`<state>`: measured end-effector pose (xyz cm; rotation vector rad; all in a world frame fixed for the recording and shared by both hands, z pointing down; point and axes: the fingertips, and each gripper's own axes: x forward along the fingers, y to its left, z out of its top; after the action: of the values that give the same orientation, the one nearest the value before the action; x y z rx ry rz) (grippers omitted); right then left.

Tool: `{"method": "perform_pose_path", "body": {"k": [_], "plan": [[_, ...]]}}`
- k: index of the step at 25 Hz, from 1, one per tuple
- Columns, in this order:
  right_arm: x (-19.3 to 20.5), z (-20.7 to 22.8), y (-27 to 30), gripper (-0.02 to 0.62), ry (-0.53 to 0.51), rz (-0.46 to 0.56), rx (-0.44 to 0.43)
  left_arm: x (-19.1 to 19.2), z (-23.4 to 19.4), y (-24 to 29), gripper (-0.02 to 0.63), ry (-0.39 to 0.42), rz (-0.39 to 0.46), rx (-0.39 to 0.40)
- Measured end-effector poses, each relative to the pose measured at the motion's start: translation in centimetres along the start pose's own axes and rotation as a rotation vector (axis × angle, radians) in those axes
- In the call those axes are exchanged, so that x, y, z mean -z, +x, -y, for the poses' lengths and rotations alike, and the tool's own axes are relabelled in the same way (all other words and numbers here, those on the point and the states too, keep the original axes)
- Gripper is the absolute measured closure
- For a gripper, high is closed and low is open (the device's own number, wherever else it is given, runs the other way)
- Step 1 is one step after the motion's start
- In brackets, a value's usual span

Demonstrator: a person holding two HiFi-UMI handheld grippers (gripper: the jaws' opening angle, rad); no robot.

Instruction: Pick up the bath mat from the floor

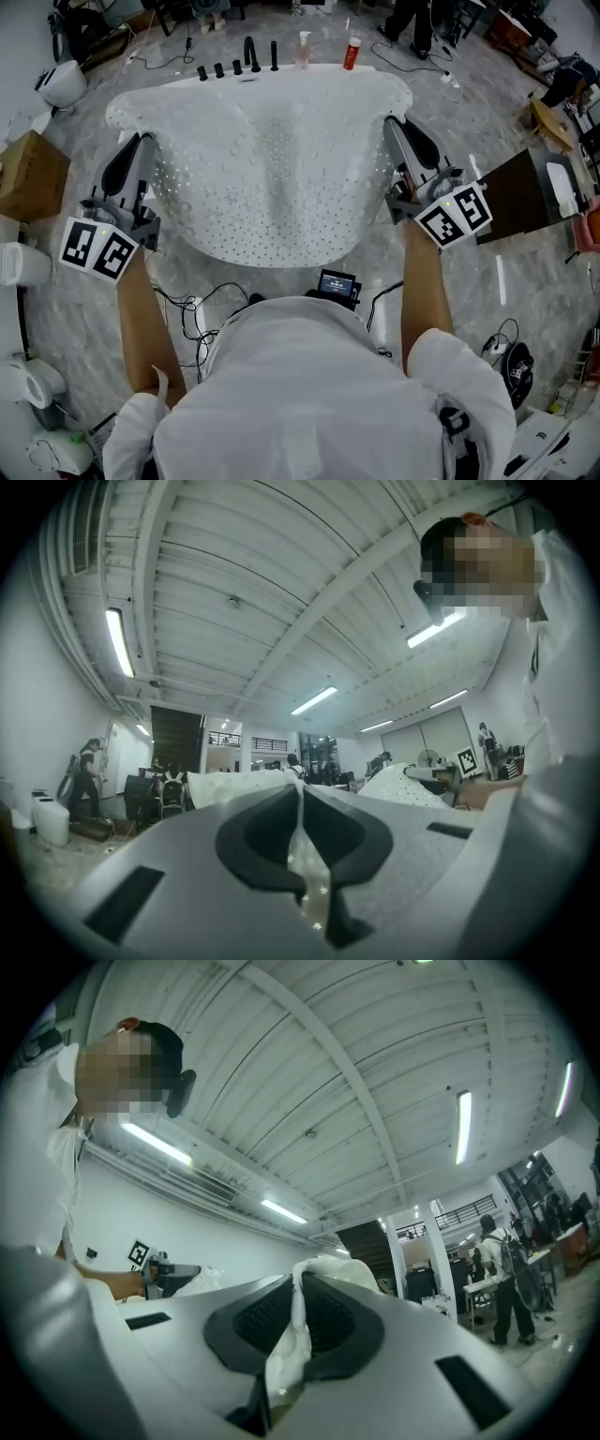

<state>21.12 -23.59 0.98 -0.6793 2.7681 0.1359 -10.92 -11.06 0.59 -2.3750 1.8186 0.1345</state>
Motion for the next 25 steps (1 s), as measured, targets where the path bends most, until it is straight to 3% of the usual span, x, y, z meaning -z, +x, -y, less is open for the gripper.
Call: {"method": "perform_pose_path", "body": {"k": [7,13,25], "plan": [[0.8,0.5,-0.1,0.546,0.002,-0.006,-0.007,1.2,0.2,0.4,0.58,-0.021,-0.011,0.0],[-0.6,-0.8,0.6,0.546,0.016,-0.012,-0.011,-0.5,-0.4,-0.7,0.58,-0.036,-0.017,-0.001],[0.1,-0.3,0.5,0.546,0.029,0.001,-0.012,0.0,-0.7,-0.9,0.58,-0.053,-0.019,-0.02]]}}
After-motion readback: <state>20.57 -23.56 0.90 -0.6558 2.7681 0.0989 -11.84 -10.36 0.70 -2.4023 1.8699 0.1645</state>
